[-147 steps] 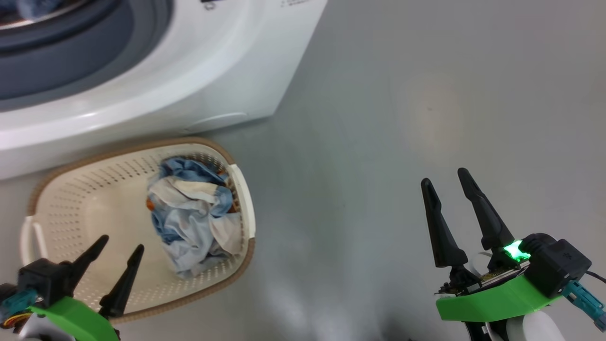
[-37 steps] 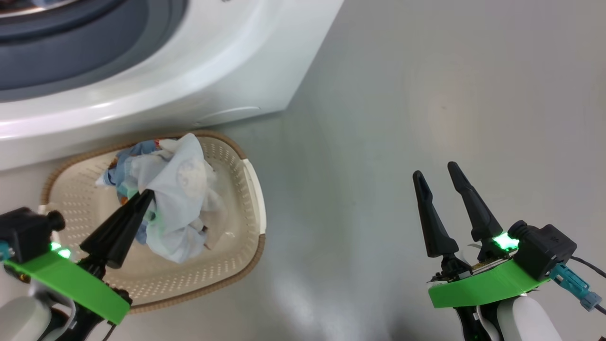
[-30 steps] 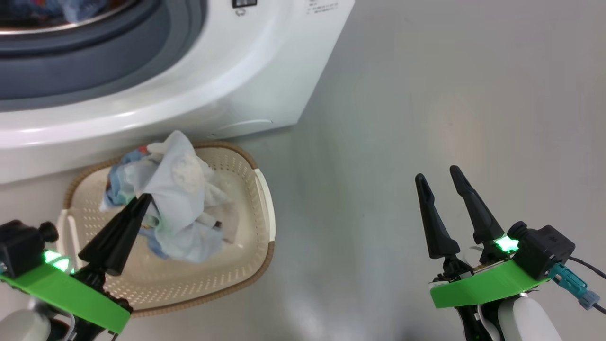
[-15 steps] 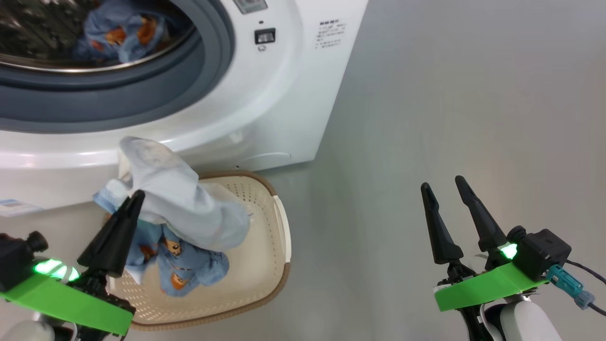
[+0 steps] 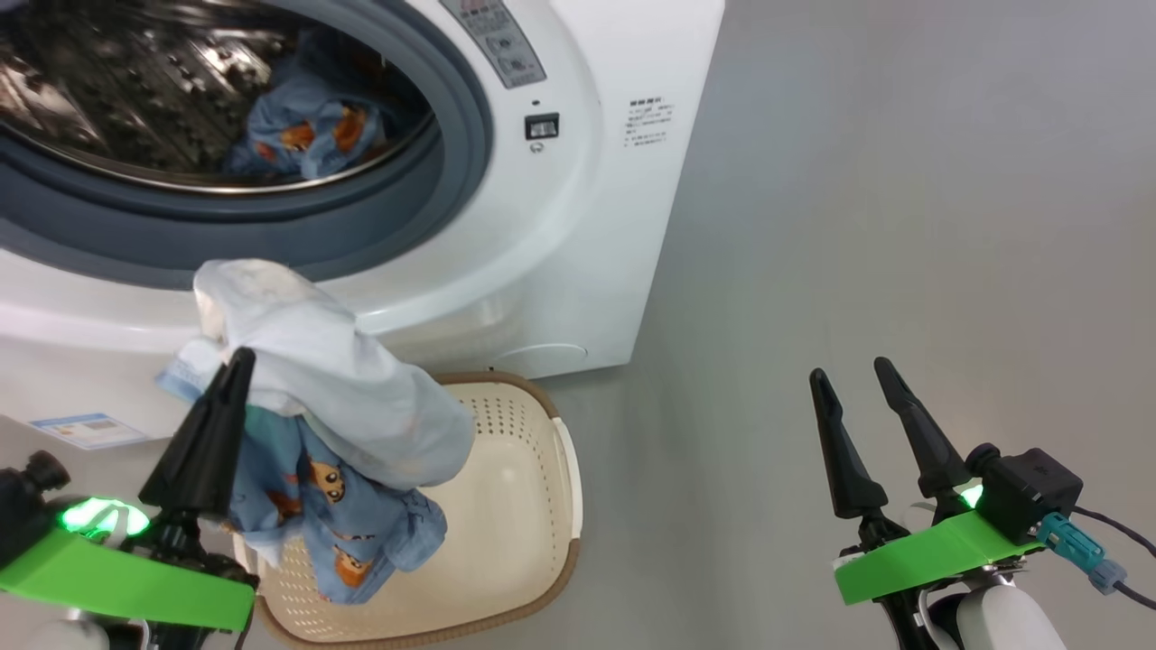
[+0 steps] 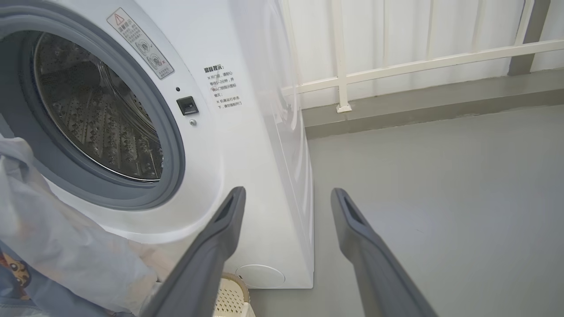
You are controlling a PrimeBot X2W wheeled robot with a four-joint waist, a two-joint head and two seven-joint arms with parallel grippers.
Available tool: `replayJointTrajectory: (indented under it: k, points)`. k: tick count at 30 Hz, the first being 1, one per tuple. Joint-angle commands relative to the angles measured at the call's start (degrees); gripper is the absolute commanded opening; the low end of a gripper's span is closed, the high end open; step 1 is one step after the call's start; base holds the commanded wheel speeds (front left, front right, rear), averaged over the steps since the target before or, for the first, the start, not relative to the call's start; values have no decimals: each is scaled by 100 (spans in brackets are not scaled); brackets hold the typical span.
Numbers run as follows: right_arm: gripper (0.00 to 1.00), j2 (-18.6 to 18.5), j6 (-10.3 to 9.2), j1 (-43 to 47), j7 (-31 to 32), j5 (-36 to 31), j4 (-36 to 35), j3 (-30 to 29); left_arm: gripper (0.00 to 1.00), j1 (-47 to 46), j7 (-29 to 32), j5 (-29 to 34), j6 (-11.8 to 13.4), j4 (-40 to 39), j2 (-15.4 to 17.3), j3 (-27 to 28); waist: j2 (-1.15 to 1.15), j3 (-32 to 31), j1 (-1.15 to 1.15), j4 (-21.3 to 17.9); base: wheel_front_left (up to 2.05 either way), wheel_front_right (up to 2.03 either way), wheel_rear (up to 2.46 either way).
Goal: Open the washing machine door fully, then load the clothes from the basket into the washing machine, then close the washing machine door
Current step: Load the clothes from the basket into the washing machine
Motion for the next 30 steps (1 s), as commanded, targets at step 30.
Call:
replayJointTrajectory:
  k: [30]
  points:
    - [100,-17,9,127,-27,-122,-251,380,0,-3321,70,423,26,3745,-569,380,0,269,0,-443,0,0,0]
